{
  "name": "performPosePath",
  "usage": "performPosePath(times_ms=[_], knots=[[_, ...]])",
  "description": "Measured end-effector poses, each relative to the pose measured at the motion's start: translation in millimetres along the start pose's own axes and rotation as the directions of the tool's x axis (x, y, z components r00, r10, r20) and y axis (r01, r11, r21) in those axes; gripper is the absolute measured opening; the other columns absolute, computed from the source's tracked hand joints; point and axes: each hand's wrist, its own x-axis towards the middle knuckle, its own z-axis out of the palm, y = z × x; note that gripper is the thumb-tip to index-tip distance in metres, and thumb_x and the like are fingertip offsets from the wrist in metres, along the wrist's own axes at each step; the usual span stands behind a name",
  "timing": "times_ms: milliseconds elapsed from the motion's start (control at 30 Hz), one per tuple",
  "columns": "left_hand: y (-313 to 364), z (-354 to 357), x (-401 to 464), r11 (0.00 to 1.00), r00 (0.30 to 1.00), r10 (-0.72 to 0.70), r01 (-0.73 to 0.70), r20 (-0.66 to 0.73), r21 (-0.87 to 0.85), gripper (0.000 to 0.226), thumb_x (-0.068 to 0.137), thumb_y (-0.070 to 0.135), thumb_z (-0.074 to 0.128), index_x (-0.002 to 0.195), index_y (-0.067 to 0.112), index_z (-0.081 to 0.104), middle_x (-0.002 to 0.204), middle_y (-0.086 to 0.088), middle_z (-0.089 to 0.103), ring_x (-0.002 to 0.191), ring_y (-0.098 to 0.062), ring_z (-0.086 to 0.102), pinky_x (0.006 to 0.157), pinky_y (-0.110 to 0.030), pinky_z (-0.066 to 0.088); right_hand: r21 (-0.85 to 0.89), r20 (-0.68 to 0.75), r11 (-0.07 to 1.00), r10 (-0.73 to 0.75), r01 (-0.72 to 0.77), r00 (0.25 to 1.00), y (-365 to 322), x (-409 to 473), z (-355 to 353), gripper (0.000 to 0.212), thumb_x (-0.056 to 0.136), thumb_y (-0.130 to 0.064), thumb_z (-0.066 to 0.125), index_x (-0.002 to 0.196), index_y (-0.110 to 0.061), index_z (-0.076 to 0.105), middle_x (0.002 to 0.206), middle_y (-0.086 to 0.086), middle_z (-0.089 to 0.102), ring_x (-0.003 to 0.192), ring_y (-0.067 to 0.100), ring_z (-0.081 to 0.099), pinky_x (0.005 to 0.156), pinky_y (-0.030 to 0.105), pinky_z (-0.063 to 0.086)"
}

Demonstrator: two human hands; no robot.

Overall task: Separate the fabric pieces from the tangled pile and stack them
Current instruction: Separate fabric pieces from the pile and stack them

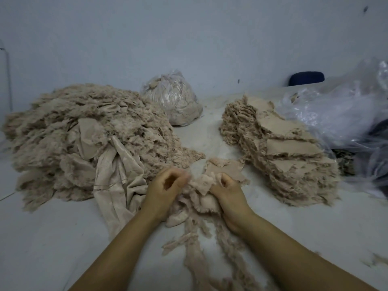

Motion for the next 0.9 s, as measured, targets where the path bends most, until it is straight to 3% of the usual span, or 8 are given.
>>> performPosePath(times_ms=[100,200,333,467,533,667,800,900], knots=[[0.1,5.8,0.7,0.999,0.978,-0.054,0.053,0.201,0.01,0.057,0.062,0.042,0.079,0.112,0.039,0.053,0.113,0.014,0.059,0.102,0.006,0.057,0.08,-0.012,0.048,-0.077,-0.026,0.997,-0.034,0.032,0.999,4.0,1.1,2.5,0.019,0.086,-0.003,0.063,0.073,-0.013,0.054,0.067,0.007,0.056,0.06,0.019,0.052,0.054,0.03,0.045],[5.3,15.5,9.3,0.984,0.988,-0.146,0.14,-0.045,-0.111,0.016,0.081,0.014,0.071,0.085,0.028,0.065,0.077,0.011,0.067,0.074,-0.007,0.061,0.063,-0.015,0.048,-0.063,0.038,0.997,-0.036,0.038,0.999,2.0,0.2,5.1,0.016,0.081,-0.002,0.071,0.076,-0.013,0.06,0.07,0.007,0.059,0.064,0.018,0.054,0.057,0.026,0.045],[13.6,8.3,25.4,0.728,0.854,-0.516,0.394,-0.069,-0.562,0.027,0.098,0.022,0.047,0.074,0.01,0.051,0.062,-0.003,0.046,0.042,-0.006,0.045,0.04,-0.016,0.039,-0.002,0.056,1.0,-0.002,0.002,0.998,3.1,1.2,1.7,0.018,0.086,0.001,0.064,0.071,-0.008,0.062,0.069,0.015,0.059,0.06,0.021,0.053,0.051,0.023,0.043],[23.5,8.3,19.7,0.674,0.813,-0.541,0.573,0.216,-0.466,0.081,0.061,0.07,0.066,0.11,0.007,0.056,0.103,-0.011,0.065,0.092,-0.021,0.064,0.074,-0.033,0.054,0.097,0.003,0.993,0.064,-0.064,0.998,-2.4,2.4,-1.0,0.016,0.093,-0.009,0.059,0.08,-0.002,0.065,0.058,0.009,0.06,0.043,0.013,0.051,0.036,0.017,0.035],[25.7,16.4,14.1,0.77,0.833,-0.484,0.551,0.268,-0.322,0.088,0.049,0.053,0.085,0.122,0.015,0.054,0.114,-0.012,0.063,0.092,-0.021,0.065,0.074,-0.03,0.053,0.079,0.012,0.992,0.101,-0.101,0.995,-5.2,2.9,-1.6,0.016,0.094,-0.014,0.057,0.084,-0.005,0.065,0.052,0.005,0.06,0.036,0.009,0.049,0.033,0.016,0.031],[23.1,35.6,19.6,0.837,0.876,-0.483,0.461,0.0,-0.293,0.032,0.077,0.004,0.074,0.106,0.011,0.063,0.102,-0.015,0.067,0.083,-0.024,0.066,0.07,-0.03,0.055,-0.033,0.055,0.992,0.123,-0.121,0.991,-6.1,2.3,-4.5,0.023,0.097,-0.026,0.054,0.085,-0.008,0.061,0.041,0.0,0.045,0.027,0.007,0.031,0.031,0.013,0.02],[24.8,43.2,32.4,0.717,0.786,-0.613,0.511,-0.079,-0.473,0.025,0.097,0.018,0.051,0.092,-0.001,0.065,0.093,-0.021,0.068,0.075,-0.028,0.064,0.076,-0.04,0.054,-0.068,0.081,0.993,0.1,-0.095,0.992,-5.9,2.5,-7.5,0.036,0.097,-0.032,0.053,0.067,-0.012,0.058,0.04,-0.004,0.047,0.028,0.005,0.035,0.031,0.014,0.024],[28.8,40.1,34.5,0.695,0.717,-0.677,0.546,-0.169,-0.467,0.04,0.093,0.042,0.054,0.079,0.006,0.065,0.076,-0.014,0.069,0.065,-0.026,0.066,0.059,-0.033,0.055,-0.035,0.036,0.996,0.081,-0.08,0.996,-6.0,5.7,-10.6,0.037,0.097,-0.031,0.054,0.069,-0.013,0.07,0.057,0.003,0.065,0.047,0.01,0.058,0.046,0.019,0.044]])
